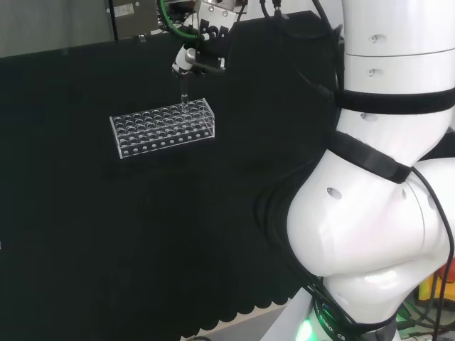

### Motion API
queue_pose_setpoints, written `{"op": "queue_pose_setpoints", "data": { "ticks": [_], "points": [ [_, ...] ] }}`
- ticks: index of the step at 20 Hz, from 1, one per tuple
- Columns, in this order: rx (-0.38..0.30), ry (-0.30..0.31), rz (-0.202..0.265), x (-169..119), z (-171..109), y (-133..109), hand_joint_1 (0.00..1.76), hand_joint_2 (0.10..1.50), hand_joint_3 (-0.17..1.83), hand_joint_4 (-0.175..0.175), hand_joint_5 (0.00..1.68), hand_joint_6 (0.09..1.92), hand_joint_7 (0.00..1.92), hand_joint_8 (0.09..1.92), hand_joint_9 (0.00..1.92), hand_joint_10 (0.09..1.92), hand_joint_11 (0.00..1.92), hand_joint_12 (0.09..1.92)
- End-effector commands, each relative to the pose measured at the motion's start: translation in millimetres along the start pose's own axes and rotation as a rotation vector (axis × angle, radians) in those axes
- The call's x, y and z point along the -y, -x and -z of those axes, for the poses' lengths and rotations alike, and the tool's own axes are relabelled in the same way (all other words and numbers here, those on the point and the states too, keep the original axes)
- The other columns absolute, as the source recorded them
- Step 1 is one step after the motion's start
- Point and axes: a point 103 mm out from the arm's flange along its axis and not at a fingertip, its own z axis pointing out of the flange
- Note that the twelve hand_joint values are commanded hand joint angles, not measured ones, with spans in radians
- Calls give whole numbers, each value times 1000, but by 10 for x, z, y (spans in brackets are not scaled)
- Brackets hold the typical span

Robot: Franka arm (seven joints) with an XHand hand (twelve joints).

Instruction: Put the test tube back in the rack.

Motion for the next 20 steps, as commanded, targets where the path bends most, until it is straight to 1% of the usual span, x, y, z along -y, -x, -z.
{"op": "queue_pose_setpoints", "data": {
  "ticks": [1,8,14,17,20],
  "points": [
    [-9,1,3,-42,-19,-15,1429,600,735,-175,1234,719,1311,803,1263,650,1057,1055],
    [9,-9,-6,-50,-65,-25,1429,600,736,-175,1234,720,1311,805,1263,651,1057,1055],
    [3,-19,-7,-42,-108,7,1429,600,736,-175,1233,721,1311,805,1262,653,1056,1056],
    [-2,-25,-12,-31,-202,65,1429,600,737,-175,1233,722,1311,806,1261,653,1055,1056],
    [-3,-32,-16,-36,-211,84,1429,600,737,-175,1233,722,1312,806,1261,654,1055,1056]
  ]
}}
